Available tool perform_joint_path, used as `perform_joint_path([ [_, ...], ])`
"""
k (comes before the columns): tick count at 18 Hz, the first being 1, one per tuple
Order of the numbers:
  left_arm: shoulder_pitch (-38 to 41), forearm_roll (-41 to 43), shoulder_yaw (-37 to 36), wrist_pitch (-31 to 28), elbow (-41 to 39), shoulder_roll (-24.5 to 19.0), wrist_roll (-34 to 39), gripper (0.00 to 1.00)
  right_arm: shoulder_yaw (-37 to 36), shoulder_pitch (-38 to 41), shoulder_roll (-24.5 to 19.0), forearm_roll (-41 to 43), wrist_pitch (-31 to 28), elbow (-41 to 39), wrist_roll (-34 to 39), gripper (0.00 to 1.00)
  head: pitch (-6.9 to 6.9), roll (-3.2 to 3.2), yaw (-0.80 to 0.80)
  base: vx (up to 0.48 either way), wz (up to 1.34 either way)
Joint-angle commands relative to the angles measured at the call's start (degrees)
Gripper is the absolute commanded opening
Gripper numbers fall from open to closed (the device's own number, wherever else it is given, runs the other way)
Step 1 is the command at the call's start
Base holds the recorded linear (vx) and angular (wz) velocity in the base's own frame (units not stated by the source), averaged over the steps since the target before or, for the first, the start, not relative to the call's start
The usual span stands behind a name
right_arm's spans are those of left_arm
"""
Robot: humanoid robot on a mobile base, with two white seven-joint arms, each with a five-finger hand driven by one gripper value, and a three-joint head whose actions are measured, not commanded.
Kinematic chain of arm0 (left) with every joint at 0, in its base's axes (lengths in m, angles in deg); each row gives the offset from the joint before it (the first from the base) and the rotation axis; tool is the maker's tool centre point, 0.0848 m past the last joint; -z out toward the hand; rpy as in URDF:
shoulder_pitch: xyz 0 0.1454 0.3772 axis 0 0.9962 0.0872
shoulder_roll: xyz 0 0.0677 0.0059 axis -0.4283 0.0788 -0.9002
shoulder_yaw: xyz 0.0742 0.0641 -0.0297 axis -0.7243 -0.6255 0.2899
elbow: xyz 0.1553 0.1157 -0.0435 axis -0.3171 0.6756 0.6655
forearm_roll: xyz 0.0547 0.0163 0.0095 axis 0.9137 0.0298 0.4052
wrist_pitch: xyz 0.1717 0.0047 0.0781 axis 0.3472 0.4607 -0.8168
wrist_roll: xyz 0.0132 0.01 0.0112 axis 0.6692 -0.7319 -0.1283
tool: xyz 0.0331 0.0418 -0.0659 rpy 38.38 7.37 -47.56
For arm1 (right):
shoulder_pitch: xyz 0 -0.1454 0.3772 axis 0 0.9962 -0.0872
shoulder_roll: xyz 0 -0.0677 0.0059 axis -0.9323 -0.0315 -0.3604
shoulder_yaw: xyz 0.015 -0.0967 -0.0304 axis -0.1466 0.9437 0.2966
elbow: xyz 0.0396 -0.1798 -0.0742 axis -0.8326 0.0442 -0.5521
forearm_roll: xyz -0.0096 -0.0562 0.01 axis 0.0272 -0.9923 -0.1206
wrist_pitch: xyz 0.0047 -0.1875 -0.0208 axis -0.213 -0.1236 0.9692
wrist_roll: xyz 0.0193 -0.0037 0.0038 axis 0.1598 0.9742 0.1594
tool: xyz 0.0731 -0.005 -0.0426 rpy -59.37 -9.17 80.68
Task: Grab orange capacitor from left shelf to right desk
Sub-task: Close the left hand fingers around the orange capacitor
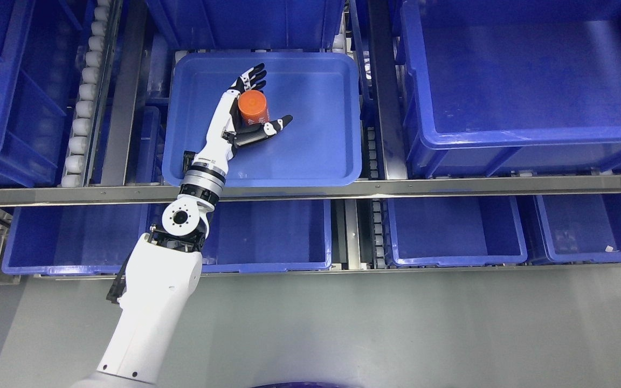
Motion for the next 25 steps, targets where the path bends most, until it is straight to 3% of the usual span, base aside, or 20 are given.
perform_joint_path([
  [1, -1.1, 0.0, -0.9, 0.7, 3.7, -1.0, -0.1, 0.56, -1.0, 1.1, 1.0, -0.2, 0.0, -1.0, 0.0, 1.00, 0.00, 0.00, 0.00, 0.000, 0.00],
  [11, -0.6, -0.9, -0.4, 6.6, 3.7, -1.0, 0.3, 0.01, -1.0, 1.1, 1.0, -0.2, 0.0, -1.0, 0.0, 1.00, 0.00, 0.00, 0.00, 0.000, 0.00],
  [17, -0.3, -1.5, 0.7, 10.2, 1.9, -1.0, 0.2, 0.00, -1.0, 1.1, 1.0, -0.2, 0.0, -1.0, 0.0, 1.00, 0.00, 0.00, 0.00, 0.000, 0.00],
  [21, -0.3, -2.1, 1.6, 11.2, -7.2, -1.0, 0.2, 0.00, -1.0, 1.1, 1.0, -0.2, 0.0, -1.0, 0.0, 1.00, 0.00, 0.00, 0.00, 0.000, 0.00],
  [25, 2.6, -3.4, 5.1, 19.0, -14.1, -1.0, -0.4, 0.01, -1.0, 1.1, 1.0, -0.2, 0.0, -1.0, 0.0, 1.00, 0.00, 0.00, 0.00, 0.000, 0.00],
])
